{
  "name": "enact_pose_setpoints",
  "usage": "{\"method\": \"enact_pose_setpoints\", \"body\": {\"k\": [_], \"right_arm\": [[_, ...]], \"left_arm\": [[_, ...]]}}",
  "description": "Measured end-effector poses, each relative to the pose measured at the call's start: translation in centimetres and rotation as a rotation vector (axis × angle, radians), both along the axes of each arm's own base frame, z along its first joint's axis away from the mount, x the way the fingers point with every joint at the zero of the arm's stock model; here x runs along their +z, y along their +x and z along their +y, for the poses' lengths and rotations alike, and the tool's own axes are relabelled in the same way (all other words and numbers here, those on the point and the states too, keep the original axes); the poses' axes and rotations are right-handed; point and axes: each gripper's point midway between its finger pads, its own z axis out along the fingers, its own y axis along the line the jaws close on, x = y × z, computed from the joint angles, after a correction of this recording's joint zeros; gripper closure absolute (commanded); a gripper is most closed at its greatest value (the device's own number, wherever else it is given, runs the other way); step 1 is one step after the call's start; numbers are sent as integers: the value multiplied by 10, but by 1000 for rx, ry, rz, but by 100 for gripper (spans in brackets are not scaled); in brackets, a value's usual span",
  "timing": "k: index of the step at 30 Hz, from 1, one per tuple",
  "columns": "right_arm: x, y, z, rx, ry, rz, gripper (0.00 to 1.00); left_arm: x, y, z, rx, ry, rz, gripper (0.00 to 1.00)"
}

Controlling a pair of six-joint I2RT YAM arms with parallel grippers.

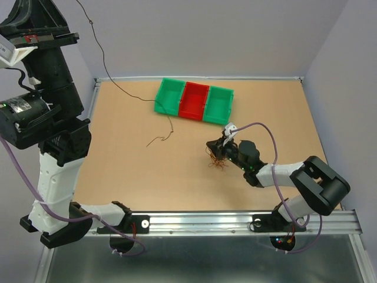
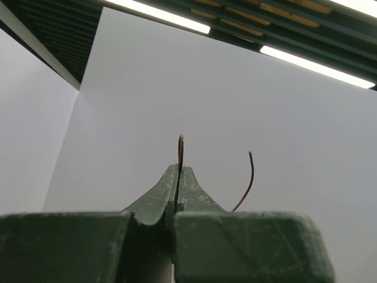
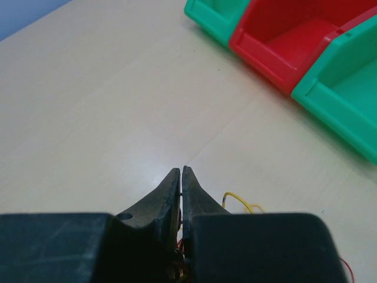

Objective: Untangle the cables

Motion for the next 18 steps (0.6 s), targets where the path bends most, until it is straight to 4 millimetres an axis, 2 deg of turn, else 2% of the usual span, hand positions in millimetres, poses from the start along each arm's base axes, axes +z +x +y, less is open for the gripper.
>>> {"method": "enact_pose_setpoints", "body": {"k": [2,5,6,9,12,18], "right_arm": [[3,1,-4,-28,11,-1,93],[2,1,-23,-108,22,8,84],[1,-1,-28,-128,26,15,58],[6,-4,-38,-148,40,5,20],[22,-11,-34,-105,78,-22,9],[38,-28,-19,26,119,-36,2]], "left_arm": [[-1,0,6,37,-6,0,100],[-7,4,7,72,-4,10,100],[-10,6,5,73,6,10,100],[-24,10,-8,49,70,17,100],[-44,20,-29,-8,144,34,100],[-98,42,-69,-128,264,103,100]]}}
